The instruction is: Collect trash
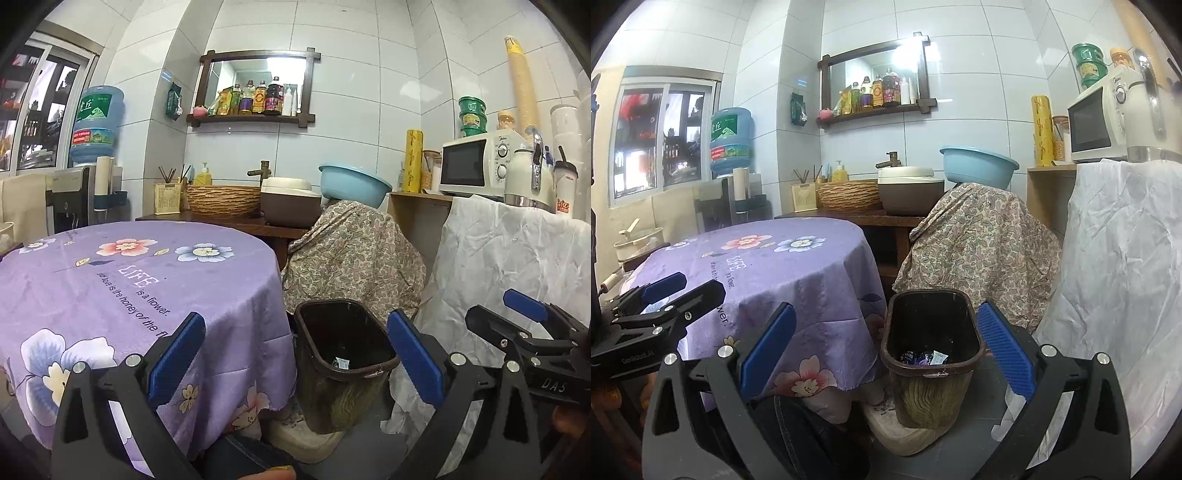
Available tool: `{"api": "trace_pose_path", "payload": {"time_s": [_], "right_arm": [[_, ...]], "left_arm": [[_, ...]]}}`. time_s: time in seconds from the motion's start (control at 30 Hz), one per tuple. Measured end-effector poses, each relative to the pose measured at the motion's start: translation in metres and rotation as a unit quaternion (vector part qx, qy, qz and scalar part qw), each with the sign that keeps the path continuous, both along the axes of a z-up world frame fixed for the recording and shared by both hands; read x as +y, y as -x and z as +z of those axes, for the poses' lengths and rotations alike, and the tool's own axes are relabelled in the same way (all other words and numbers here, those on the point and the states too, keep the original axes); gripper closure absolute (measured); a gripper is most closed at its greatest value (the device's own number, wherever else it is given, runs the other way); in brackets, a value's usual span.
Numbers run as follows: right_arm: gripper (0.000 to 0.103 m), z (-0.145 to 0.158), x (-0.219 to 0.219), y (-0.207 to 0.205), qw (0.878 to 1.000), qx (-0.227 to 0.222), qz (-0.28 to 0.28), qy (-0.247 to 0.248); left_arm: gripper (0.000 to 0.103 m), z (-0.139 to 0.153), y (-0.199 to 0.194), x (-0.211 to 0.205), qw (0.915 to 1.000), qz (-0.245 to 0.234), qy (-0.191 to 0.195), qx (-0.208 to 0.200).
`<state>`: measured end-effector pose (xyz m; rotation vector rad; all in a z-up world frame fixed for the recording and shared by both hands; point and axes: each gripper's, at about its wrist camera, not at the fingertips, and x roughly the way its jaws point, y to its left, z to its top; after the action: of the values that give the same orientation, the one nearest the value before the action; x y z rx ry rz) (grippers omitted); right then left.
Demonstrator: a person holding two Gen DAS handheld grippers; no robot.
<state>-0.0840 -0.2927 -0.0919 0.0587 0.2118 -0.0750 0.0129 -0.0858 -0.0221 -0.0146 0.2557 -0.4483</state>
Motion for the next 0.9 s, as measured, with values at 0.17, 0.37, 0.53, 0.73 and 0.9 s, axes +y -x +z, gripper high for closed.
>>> {"api": "trace_pose_path", "payload": {"time_s": [0.17, 0.37, 0.53, 0.73, 0.9], "right_arm": [[0.006, -0.0004, -0.0008, -0.0005, 1.000, 0.001, -0.002, -0.003], [0.006, -0.0009, -0.0018, -0.0017, 1.000, 0.002, -0.003, -0.002], [0.006, -0.0018, -0.0022, -0.0030, 1.000, 0.003, -0.003, 0.000], [0.006, -0.0034, -0.0044, -0.0028, 1.000, 0.005, -0.005, -0.002], [0.006, -0.0040, -0.0057, -0.0033, 1.000, 0.005, -0.005, -0.003]], "left_arm": [[0.005, -0.0006, 0.0010, -0.0012, 1.0000, 0.001, -0.001, -0.004], [0.005, -0.0014, 0.0002, -0.0017, 1.0000, 0.002, -0.003, -0.003], [0.005, -0.0034, 0.0008, -0.0029, 1.0000, 0.003, -0.005, -0.003], [0.005, -0.0050, 0.0008, -0.0038, 1.0000, 0.005, -0.006, -0.001], [0.005, -0.0050, 0.0012, -0.0047, 0.9999, 0.006, -0.008, -0.002]]}}
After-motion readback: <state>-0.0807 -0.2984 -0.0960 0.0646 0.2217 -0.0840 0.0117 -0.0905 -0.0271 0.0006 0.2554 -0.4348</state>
